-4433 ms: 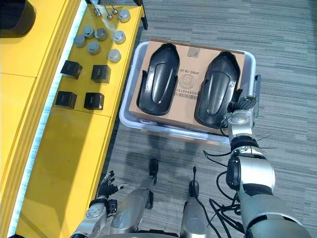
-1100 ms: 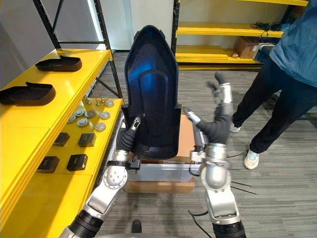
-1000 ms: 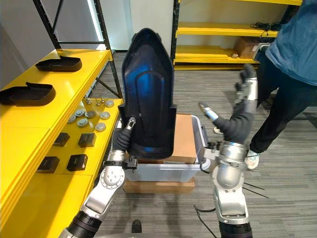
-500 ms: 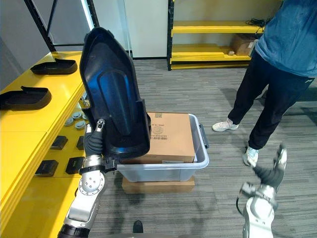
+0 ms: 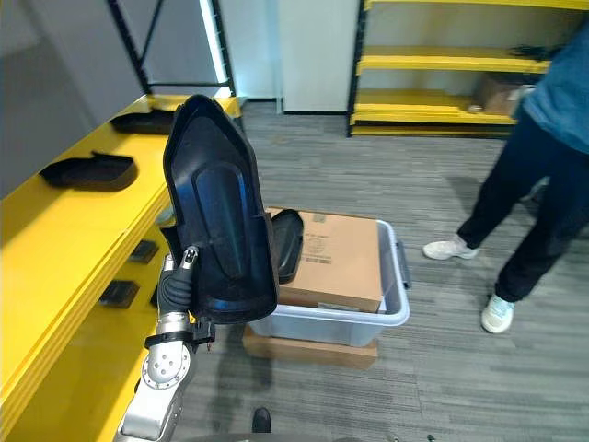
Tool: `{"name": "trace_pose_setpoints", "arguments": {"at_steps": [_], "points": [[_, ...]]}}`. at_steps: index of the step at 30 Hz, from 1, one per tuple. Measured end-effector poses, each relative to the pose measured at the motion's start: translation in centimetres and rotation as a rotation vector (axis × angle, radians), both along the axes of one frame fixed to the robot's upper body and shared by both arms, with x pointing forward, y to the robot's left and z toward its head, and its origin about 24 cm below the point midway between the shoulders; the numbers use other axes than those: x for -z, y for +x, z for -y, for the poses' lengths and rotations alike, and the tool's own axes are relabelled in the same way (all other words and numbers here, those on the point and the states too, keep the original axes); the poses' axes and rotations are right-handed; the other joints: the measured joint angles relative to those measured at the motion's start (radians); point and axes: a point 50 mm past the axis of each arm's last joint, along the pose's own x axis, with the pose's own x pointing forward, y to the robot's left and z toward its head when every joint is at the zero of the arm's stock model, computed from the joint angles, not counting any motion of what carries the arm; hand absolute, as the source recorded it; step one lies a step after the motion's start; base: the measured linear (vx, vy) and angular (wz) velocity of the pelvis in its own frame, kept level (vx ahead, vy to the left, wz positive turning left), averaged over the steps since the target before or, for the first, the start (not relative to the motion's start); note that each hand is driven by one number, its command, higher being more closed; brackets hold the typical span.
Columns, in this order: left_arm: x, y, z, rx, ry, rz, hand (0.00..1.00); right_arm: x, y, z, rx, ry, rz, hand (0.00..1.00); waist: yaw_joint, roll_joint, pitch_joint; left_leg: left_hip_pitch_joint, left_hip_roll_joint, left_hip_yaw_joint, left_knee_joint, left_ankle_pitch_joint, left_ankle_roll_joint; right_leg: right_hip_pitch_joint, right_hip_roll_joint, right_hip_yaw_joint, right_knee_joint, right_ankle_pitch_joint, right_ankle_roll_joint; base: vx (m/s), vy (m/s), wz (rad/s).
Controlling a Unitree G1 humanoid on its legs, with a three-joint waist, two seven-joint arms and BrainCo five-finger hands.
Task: Walk over and take plastic housings, then place them on the shelf
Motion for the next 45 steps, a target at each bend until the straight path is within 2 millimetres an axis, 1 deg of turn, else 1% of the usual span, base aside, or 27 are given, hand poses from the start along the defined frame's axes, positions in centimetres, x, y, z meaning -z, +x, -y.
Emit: {"name": "trace_pose_setpoints", "arguments": {"at_steps": [1, 3, 4, 5, 6, 7, 9, 10, 11, 12, 13, 14, 15, 17, 18, 20, 22, 23, 24, 25, 26, 28, 33, 37, 39, 41, 45], "points": [[0.0, 0.0, 0.0, -0.001, -0.002, 0.001, 1.00, -0.2, 0.5, 0.5, 0.002, -0.019, 0.010, 0.00, -0.001, 0.025, 0.001, 0.001, 0.056, 0.159, 0.043, -0.018, 0.002, 0.030, 0.008, -0.074, 0.000, -0.002, 0.005, 0.09, 0.021, 1.65], [0.0, 0.0, 0.1, 0.006, 0.000, 0.001, 1.00, -0.4, 1.0, 1.2, -0.005, -0.044, 0.015, 0.00, -0.006, 0.024, 0.001, 0.021, 0.078, 0.293, 0.048, -0.016, -0.001, 0.076, -0.002, -0.171, 0.005, -0.009, 0.014, 0.11, -0.013, 1.82], [-0.3, 0.1, 0.3, 0.016, -0.003, 0.019, 1.00, -0.5, 1.7, 1.4, -0.009, -0.047, 0.028, 0.00, -0.005, 0.022, 0.001, 0.023, 0.075, 0.341, 0.050, -0.027, -0.012, 0.099, -0.018, -0.216, -0.013, -0.009, 0.015, 0.12, -0.008, 1.61], [-0.5, 0.2, 0.3, 0.016, -0.002, 0.030, 1.00, -0.6, 2.3, 1.4, -0.013, -0.049, 0.040, 0.00, -0.005, 0.007, 0.006, 0.017, 0.073, 0.368, 0.070, -0.031, -0.010, 0.110, -0.034, -0.232, -0.032, -0.012, 0.013, 0.18, 0.055, 1.16], [-0.9, 0.4, 0.2, 0.019, -0.006, 0.057, 1.00, -0.7, 3.5, 1.4, -0.021, -0.049, 0.066, 0.00, 0.001, 0.012, 0.004, -0.005, 0.074, 0.390, 0.142, -0.041, 0.011, 0.128, -0.057, -0.246, -0.037, -0.068, 0.056, 0.16, 0.105, 0.92], [-1.0, 0.5, 0.3, 0.026, -0.018, 0.060, 1.00, -0.8, 4.6, 1.3, -0.030, -0.046, 0.084, 0.00, -0.004, 0.010, 0.010, -0.006, 0.041, 0.368, 0.164, -0.085, 0.007, 0.154, -0.080, -0.266, -0.018, -0.087, 0.065, 0.17, 0.133, 0.77], [-1.0, 0.6, 0.6, 0.036, -0.025, 0.062, 1.00, -0.9, 5.2, 1.0, -0.038, -0.038, 0.097, 0.00, -0.007, 0.007, 0.013, -0.007, 0.014, 0.345, 0.201, -0.132, 0.018, 0.163, -0.108, -0.272, 0.041, -0.072, 0.037, 0.13, 0.138, 0.64], [-1.0, 0.6, 1.0, 0.054, -0.030, 0.059, 1.00, -0.9, 5.5, 0.6, -0.053, -0.030, 0.096, 0.00, -0.011, 0.023, 0.015, -0.001, -0.001, 0.311, 0.222, -0.157, 0.023, 0.142, -0.146, -0.269, 0.172, -0.051, -0.008, 0.24, 0.258, 0.78], [-1.1, 0.6, 1.4, 0.079, -0.033, 0.062, 1.00, -0.7, 5.5, 0.1, -0.073, -0.022, 0.086, 0.00, -0.015, 0.033, 0.018, 0.026, -0.017, 0.286, 0.214, -0.171, 0.027, 0.079, -0.192, -0.199, 0.356, -0.025, -0.104, 0.20, 0.224, 0.73], [-1.1, 0.6, 1.6, 0.086, -0.034, 0.064, 1.00, -0.7, 5.6, -0.3, -0.089, -0.015, 0.083, 0.00, -0.018, 0.034, 0.019, 0.041, -0.024, 0.269, 0.207, -0.176, 0.026, 0.035, -0.192, -0.121, 0.439, -0.030, -0.117, 0.26, 0.225, 0.65], [-1.3, 0.8, 1.6, 0.095, -0.020, 0.073, 1.00, -0.7, 6.0, -1.1, -0.120, -0.001, 0.093, 0.00, -0.031, 0.030, 0.032, 0.083, -0.042, 0.237, 0.180, -0.179, 0.021, -0.035, -0.157, 0.011, 0.539, -0.063, -0.086, 0.22, 0.139, 0.63], [-1.2, 1.0, 1.5, 0.096, -0.010, 0.071, 1.00, -0.8, 6.4, -1.4, -0.140, 0.010, 0.115, 0.00, -0.039, 0.024, 0.049, 0.127, -0.054, 0.213, 0.152, -0.177, 0.019, -0.100, -0.116, 0.101, 0.580, -0.094, -0.081, 0.26, 0.161, 0.61], [-1.1, 1.2, 1.5, 0.096, -0.007, 0.066, 1.00, -1.0, 6.7, -1.4, -0.151, 0.006, 0.123, 0.00, -0.041, 0.024, 0.054, 0.146, -0.061, 0.201, 0.136, -0.177, 0.018, -0.132, -0.100, 0.129, 0.582, -0.103, -0.084, 0.21, 0.105, 0.55], [-0.5, 1.3, 1.7, 0.106, 0.004, 0.038, 1.00, -1.5, 7.4, -1.5, -0.181, -0.009, 0.162, 0.00, -0.065, 0.028, 0.056, 0.188, -0.082, 0.152, 0.109, -0.177, 0.019, -0.254, -0.030, 0.224, 0.503, -0.119, -0.068, 0.21, 0.070, 0.65], [-0.3, 1.4, 1.8, 0.113, 0.006, 0.031, 1.00, -1.6, 7.4, -1.4, -0.183, -0.013, 0.169, 0.00, -0.071, 0.028, 0.056, 0.195, -0.087, 0.139, 0.110, -0.177, 0.019, -0.275, -0.011, 0.261, 0.466, -0.118, -0.067, 0.23, 0.029, 0.90], [0.1, 1.6, 2.8, 0.156, 0.008, 0.015, 1.00, -1.4, 6.2, -1.2, -0.185, -0.023, 0.148, 0.00, -0.091, 0.022, 0.055, 0.221, -0.118, 0.055, 0.117, -0.174, 0.025, -0.305, 0.051, 0.417, 0.316, -0.100, -0.037, 0.24, -0.005, 1.25], [-0.2, 1.6, 3.8, 0.194, 0.002, 0.026, 1.00, -1.2, 4.5, -1.3, -0.183, -0.020, 0.113, 0.00, -0.085, 0.001, 0.055, 0.244, -0.147, 0.007, 0.108, -0.187, 0.033, -0.299, 0.052, 0.465, 0.254, -0.060, 0.002, 0.19, -0.032, 1.13], [-0.2, 1.6, 4.0, 0.200, 0.000, 0.029, 1.00, -1.1, 4.1, -1.4, -0.182, -0.017, 0.105, 0.00, -0.071, -0.008, 0.055, 0.254, -0.155, 0.001, 0.105, -0.191, 0.029, -0.298, 0.045, 0.463, 0.242, -0.046, 0.005, 0.25, -0.090, 0.71], [-0.3, 1.5, 4.1, 0.198, -0.009, 0.029, 1.00, -1.1, 3.6, -1.5, -0.190, -0.019, 0.099, 0.00, -0.047, -0.013, 0.054, 0.260, -0.158, -0.013, 0.118, -0.208, 0.016, -0.292, 0.041, 0.448, 0.228, -0.017, -0.011, 0.21, -0.096, 0.36], [-0.3, 1.6, 4.2, 0.193, -0.020, 0.032, 1.00, -1.3, 3.5, -1.5, -0.195, -0.025, 0.107, 0.00, -0.042, -0.010, 0.052, 0.259, -0.148, -0.027, 0.133, -0.219, -0.003, -0.272, 0.043, 0.427, 0.203, 0.013, -0.017, 0.20, -0.104, 0.27], [-0.4, 1.6, 4.2, 0.192, -0.025, 0.035, 1.00, -1.4, 3.5, -1.5, -0.199, -0.025, 0.110, 0.00, -0.039, -0.008, 0.052, 0.260, -0.140, -0.029, 0.134, -0.224, -0.010, -0.262, 0.048, 0.418, 0.185, 0.034, -0.023, 0.17, -0.113, 0.11], [-0.5, 1.5, 4.7, 0.204, -0.037, 0.037, 1.00, -1.5, 3.6, -1.6, -0.203, -0.028, 0.117, 0.00, -0.034, 0.007, 0.032, 0.263, -0.094, -0.021, 0.133, -0.230, -0.025, -0.232, 0.092, 0.398, 0.098, 0.088, -0.028, 0.23, -0.140, -0.15], [-0.6, 1.4, 5.3, 0.225, -0.045, 0.040, 1.00, -1.5, 3.4, -2.0, -0.200, -0.020, 0.121, 0.00, -0.034, 0.004, 0.002, 0.309, -0.036, 0.020, 0.091, -0.230, -0.080, -0.164, 0.152, 0.397, -0.013, 0.122, -0.067, 0.15, -0.114, -0.21], [-0.6, 1.5, 5.6, 0.211, -0.048, 0.035, 1.00, -1.3, 3.0, -2.1, -0.205, -0.019, 0.104, 0.00, -0.034, 0.004, -0.016, 0.351, -0.003, 0.040, 0.049, -0.224, -0.097, -0.119, 0.195, 0.409, -0.080, 0.152, -0.094, 0.08, -0.094, -0.18], [-0.1, 1.9, 5.6, 0.206, -0.021, 0.006, 1.00, -1.1, 2.8, -2.1, -0.220, -0.023, 0.084, 0.00, -0.036, 0.005, -0.025, 0.368, 0.001, 0.042, 0.022, -0.214, -0.112, -0.097, 0.202, 0.409, -0.120, 0.174, -0.094, 0.02, -0.046, -0.08], [1.3, 3.1, 5.2, 0.170, 0.028, -0.067, 1.00, -0.9, 2.6, -1.9, -0.236, -0.025, 0.062, 0.00, -0.036, 0.007, -0.029, 0.390, 0.009, 0.052, 0.003, -0.206, -0.123, -0.069, 0.214, 0.418, -0.172, 0.206, -0.099, -0.03, -0.028, -0.14], [3.6, 5.0, 3.2, 0.048, 0.037, -0.197, 1.00, -0.8, 3.0, -1.7, -0.266, -0.026, 0.054, 0.00, -0.052, 0.010, -0.036, 0.385, 0.009, 0.071, -0.014, -0.184, -0.126, -0.058, 0.220, 0.440, -0.225, 0.246, -0.103, -0.09, -0.037, -0.18]]}}
